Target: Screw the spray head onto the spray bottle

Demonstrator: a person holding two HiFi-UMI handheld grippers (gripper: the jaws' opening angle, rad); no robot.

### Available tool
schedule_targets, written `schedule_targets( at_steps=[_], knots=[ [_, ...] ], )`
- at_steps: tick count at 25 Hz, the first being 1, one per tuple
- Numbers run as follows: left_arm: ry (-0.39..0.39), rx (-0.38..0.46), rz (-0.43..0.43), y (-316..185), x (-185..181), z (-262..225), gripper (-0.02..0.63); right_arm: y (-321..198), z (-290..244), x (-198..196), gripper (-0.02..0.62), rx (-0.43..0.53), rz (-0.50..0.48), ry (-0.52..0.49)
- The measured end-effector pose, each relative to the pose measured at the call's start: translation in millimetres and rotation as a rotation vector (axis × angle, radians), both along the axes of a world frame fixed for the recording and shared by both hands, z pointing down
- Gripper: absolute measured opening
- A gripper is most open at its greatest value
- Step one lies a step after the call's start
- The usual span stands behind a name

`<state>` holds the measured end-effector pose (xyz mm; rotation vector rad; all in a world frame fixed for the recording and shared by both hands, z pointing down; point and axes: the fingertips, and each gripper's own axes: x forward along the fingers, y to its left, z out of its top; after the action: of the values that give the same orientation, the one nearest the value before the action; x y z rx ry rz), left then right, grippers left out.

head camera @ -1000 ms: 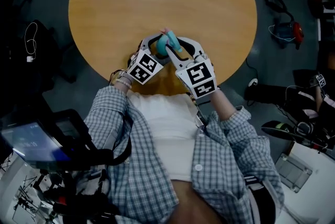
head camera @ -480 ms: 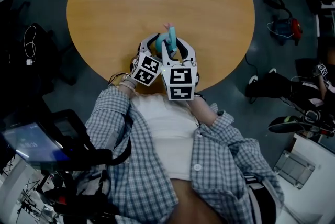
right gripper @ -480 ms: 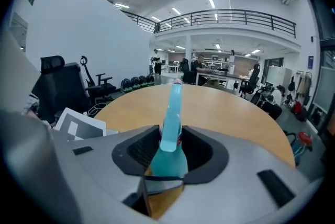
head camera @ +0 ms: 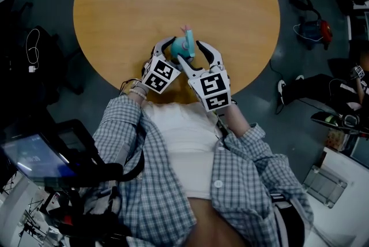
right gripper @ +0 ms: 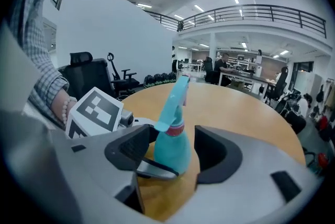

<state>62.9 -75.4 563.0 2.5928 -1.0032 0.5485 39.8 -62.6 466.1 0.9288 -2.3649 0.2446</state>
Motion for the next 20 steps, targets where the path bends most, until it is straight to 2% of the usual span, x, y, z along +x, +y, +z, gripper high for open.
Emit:
schedule_targets(
  at_steps=[5,12,17,20],
  knots=[
    [-0.010,0.009,0.033,4,-3,0,0.373,6,2,9,0.273,-0.042,0.005,-0.090],
    [-0.078,0.037,0.041,11,-26,3,0.370,12,12,17,0.282,-0.072,0.008,-0.112],
    [-0.107,0.055,-0.007,21,-50,3,0.280,17,22,30,0.281,-0.088,0.030,-0.113],
    [-0.105,0.041,-0.041,29,-65,4,0.275,20,32,34,0.281,-0.098,0.039,-0.122]
  ],
)
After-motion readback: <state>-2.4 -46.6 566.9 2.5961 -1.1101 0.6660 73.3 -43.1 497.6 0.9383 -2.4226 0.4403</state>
